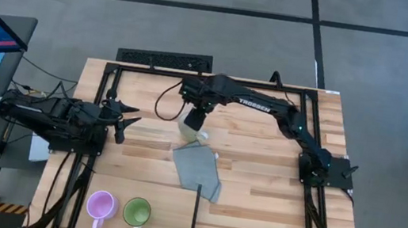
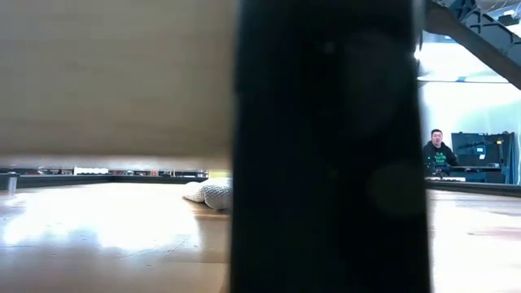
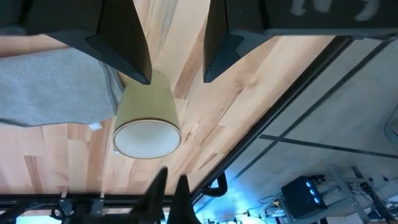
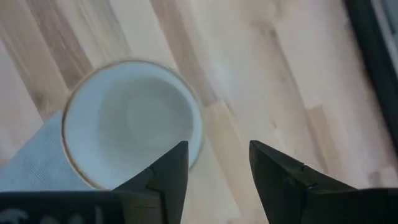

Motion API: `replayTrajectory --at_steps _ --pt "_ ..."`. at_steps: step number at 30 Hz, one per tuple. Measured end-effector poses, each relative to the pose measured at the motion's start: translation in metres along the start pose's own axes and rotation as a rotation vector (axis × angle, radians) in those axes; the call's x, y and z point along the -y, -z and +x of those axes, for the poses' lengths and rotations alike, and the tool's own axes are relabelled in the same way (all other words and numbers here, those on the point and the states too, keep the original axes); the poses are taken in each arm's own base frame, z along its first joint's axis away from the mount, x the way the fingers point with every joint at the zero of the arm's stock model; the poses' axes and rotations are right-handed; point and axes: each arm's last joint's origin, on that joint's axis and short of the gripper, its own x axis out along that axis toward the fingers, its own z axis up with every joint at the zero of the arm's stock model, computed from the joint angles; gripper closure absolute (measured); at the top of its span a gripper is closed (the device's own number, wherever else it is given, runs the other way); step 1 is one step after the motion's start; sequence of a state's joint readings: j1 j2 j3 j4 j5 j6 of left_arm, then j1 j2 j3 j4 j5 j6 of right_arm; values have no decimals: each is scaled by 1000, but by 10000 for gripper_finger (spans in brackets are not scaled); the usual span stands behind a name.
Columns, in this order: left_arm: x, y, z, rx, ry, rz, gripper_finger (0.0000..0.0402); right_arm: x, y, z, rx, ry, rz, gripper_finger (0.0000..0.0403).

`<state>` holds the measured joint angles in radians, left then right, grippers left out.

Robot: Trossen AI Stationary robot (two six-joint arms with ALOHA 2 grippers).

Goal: Stack small to large cups/mugs on shelf
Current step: Put the white mug onto the shelf

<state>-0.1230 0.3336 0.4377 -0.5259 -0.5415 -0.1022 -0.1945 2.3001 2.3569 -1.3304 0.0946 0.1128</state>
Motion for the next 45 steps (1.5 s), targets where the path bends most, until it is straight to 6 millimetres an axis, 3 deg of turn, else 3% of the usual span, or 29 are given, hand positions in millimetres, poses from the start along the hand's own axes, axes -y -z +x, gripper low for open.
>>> replayTrajectory --at_steps 12,21,27,35,39,45 --pt "0 0 0 -1 2 0 264 9 18 -102 233 35 56 213" --pt "0 0 0 0 2 0 264 21 51 -181 408 51 172 218" --pt "0 0 0 0 2 0 264 11 78 -221 510 243 144 215" --pt "0 0 0 1 -10 -6 264 -5 126 -252 514 447 96 216" --pt "-1 0 0 3 -29 -7 264 -3 162 -261 541 588 155 216" --pt "-2 0 0 8 -71 -7 264 2 226 -251 624 662 232 213"
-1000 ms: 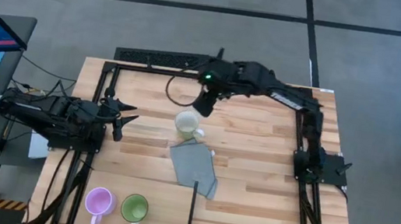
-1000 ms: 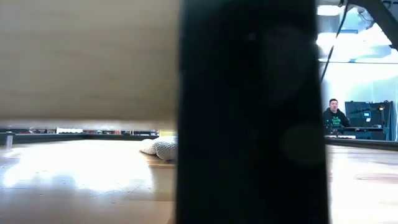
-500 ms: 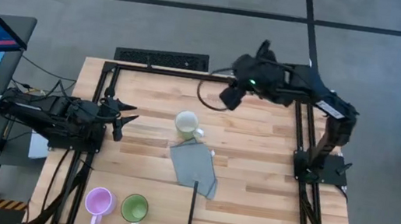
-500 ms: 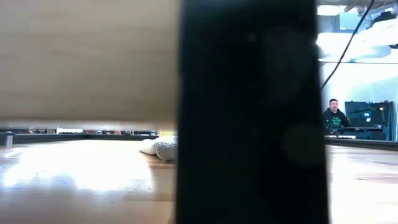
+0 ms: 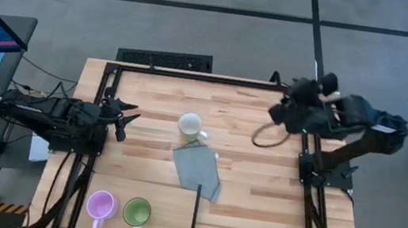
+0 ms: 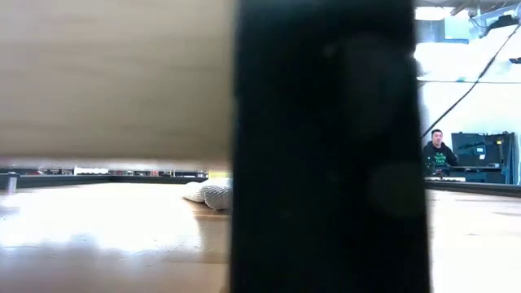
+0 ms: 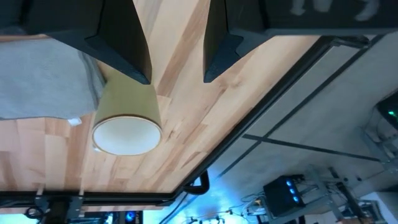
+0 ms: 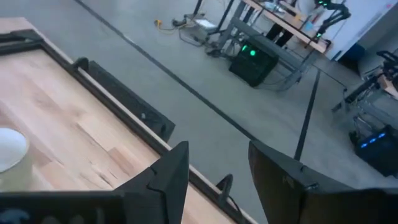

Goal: Stack small to large cups/mugs on shelf
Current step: Put the white mug onto the shelf

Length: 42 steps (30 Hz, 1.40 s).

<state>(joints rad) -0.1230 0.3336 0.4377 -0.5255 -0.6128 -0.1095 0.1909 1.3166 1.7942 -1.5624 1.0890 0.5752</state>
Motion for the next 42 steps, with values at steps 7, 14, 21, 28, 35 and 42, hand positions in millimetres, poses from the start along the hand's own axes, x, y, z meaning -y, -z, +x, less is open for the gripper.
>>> replayTrajectory --at_steps 7,14,21,28,35,42 --pt "0 0 0 0 -4 1 264 4 75 9 40 -24 62 218" --pt "0 0 0 0 -4 2 264 -10 138 24 88 -107 80 216" --pt "0 0 0 0 -4 3 264 -22 192 36 148 -217 135 218" --pt "-2 0 0 6 -52 -2 264 -28 213 47 231 -251 165 217" --pt "-2 0 0 7 -58 -8 264 -30 217 59 277 -216 159 217" --pt "-2 0 0 6 -58 -9 264 -37 230 74 262 -241 197 219"
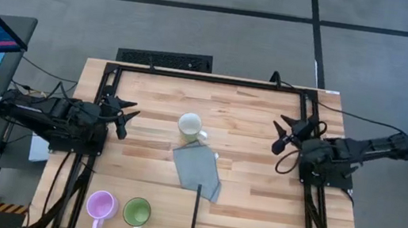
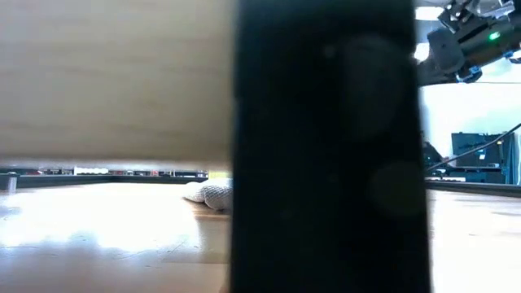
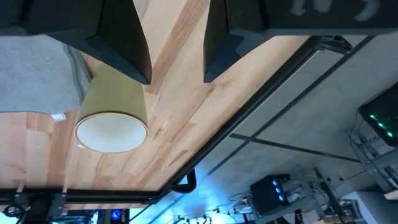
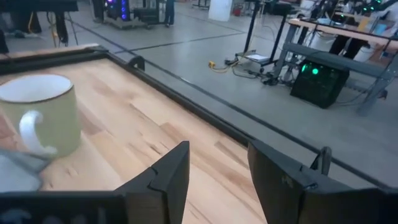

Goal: Stack small to large cups/mugs on shelf
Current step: Put the white mug onto the shelf

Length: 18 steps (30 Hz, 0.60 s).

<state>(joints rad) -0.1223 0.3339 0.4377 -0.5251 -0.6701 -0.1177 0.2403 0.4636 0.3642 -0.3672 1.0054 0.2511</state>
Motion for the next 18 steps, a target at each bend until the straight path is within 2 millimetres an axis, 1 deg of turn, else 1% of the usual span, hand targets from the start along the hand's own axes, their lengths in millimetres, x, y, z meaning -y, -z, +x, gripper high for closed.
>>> replayTrajectory --at_steps 5,10,15,18 --pt "0 0 0 1 0 -1 264 -2 12 8 3 7 12 216" --pt "0 0 0 5 -9 -4 264 -4 18 13 27 -12 24 217" --pt "0 -4 0 36 -11 -18 264 -6 17 15 68 -34 16 218" --pt "0 -10 0 87 -10 -61 264 -6 17 15 70 -35 7 216"
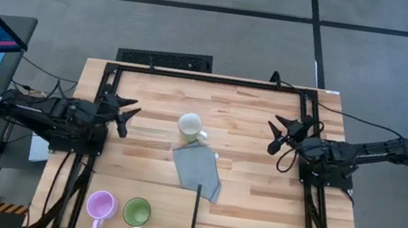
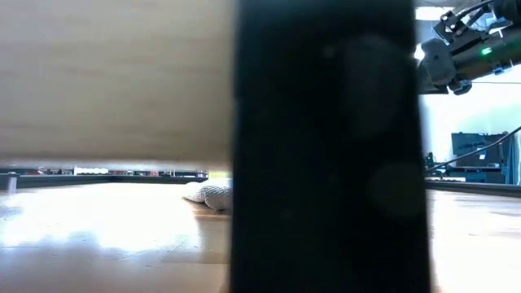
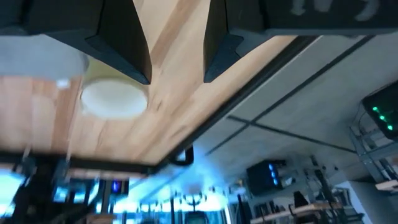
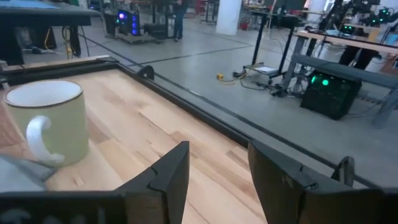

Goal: Stack small to large cups/mugs on shelf
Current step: Put the white mug onto the shelf

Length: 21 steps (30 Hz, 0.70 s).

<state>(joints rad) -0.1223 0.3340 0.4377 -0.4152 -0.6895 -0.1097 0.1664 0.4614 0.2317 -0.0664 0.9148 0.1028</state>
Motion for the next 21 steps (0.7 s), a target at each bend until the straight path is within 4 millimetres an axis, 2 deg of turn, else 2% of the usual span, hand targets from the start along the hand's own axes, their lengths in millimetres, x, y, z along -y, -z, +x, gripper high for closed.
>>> replayTrajectory --at_steps 6,10,17,21 --pt "7 -7 5 26 76 -55 264 0 0 0 -2 1 -2 216" --pt "12 -16 13 -8 63 -75 264 0 0 0 -3 2 -3 218" --pt "16 -45 33 -61 -19 -156 264 0 1 0 -4 2 -3 219" --pt "18 -58 46 -149 -10 -200 264 0 1 0 -5 2 -6 220"
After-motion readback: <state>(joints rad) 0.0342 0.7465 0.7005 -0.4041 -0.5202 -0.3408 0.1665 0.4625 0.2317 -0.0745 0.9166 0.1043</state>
